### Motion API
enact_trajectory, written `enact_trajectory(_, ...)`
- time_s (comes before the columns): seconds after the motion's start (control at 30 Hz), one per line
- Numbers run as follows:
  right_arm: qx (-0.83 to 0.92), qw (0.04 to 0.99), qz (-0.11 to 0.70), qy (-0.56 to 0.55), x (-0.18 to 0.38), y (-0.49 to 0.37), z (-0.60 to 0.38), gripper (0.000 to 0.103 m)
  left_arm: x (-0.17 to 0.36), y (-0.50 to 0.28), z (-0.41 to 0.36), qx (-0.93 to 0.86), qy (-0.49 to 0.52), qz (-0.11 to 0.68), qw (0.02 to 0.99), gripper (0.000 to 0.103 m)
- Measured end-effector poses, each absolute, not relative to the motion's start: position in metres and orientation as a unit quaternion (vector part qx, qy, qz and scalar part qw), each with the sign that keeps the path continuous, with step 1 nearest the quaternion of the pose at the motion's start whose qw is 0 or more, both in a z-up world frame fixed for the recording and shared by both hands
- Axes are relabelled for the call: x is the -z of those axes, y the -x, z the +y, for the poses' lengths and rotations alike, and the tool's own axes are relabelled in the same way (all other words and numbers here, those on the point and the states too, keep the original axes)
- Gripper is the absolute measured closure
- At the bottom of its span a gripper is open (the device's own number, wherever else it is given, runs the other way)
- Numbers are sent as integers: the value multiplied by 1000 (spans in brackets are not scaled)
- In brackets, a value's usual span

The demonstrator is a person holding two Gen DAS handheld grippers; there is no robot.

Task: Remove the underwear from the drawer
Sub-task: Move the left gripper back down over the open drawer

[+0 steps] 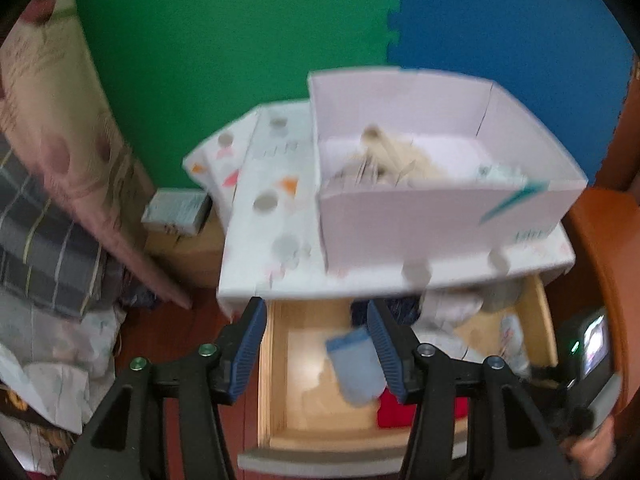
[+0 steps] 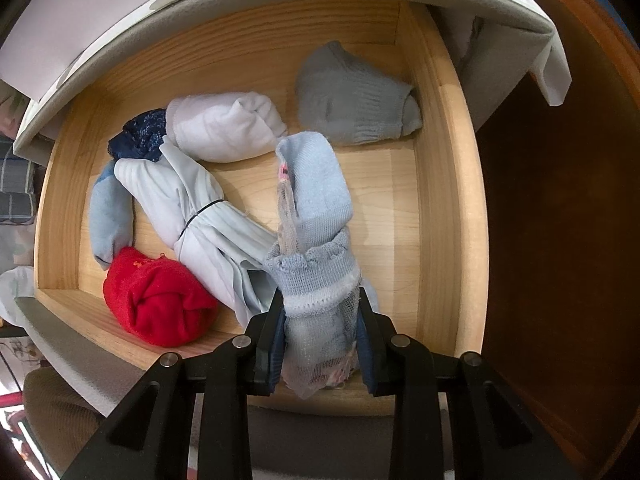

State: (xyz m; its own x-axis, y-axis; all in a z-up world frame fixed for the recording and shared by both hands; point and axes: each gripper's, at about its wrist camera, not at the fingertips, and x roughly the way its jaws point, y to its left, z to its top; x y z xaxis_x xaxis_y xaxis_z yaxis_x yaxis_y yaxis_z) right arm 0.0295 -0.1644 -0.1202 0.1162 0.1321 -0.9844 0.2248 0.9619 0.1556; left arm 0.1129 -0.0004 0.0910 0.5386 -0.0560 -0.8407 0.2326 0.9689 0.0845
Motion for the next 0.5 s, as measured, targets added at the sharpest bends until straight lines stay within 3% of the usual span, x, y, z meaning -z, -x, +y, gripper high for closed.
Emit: enact_trajectory(0.5, 44, 739, 662, -115, 119, -28, -144, 74, 22, -82, 23, 29, -60, 545, 836, 49)
